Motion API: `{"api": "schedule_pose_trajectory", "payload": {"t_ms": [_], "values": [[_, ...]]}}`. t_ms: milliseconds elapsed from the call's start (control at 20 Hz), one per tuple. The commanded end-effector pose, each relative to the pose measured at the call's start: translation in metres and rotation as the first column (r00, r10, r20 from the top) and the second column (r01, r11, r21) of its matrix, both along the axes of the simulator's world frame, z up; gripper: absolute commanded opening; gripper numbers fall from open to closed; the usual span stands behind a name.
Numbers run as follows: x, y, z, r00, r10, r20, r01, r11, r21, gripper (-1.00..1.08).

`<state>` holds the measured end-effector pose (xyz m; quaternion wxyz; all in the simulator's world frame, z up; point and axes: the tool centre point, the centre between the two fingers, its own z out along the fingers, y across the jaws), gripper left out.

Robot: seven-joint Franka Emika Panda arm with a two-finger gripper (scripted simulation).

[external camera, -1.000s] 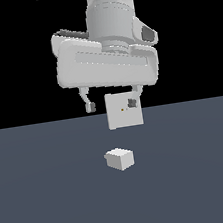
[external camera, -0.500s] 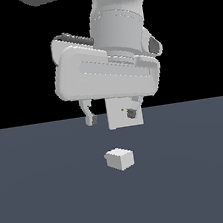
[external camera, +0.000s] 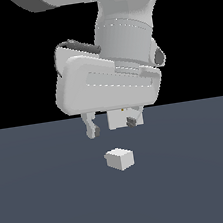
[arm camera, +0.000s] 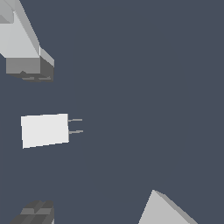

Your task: Plug the charger into the wall socket.

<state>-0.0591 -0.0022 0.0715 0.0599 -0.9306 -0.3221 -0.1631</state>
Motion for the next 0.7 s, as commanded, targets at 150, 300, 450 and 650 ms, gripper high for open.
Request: {"api": "schedule_pose_trajectory", "payload": {"t_ms": [150,300,450,650], "values": [[-0.0024,0.0005,-0.0063,0.999,0.039,0.017,-0.039,0.999,0.007,1.0],[-0.0031,0.0005,-0.008,0.999,0.049,0.021,-0.049,0.999,0.008,1.0],[-0.0032,0.0003,-0.008,0.999,0.047,0.02,-0.047,0.999,0.008,1.0],[-0.0034,0.0003,-0.0124,0.999,0.048,0.02,-0.048,0.999,0.008,1.0]]}}
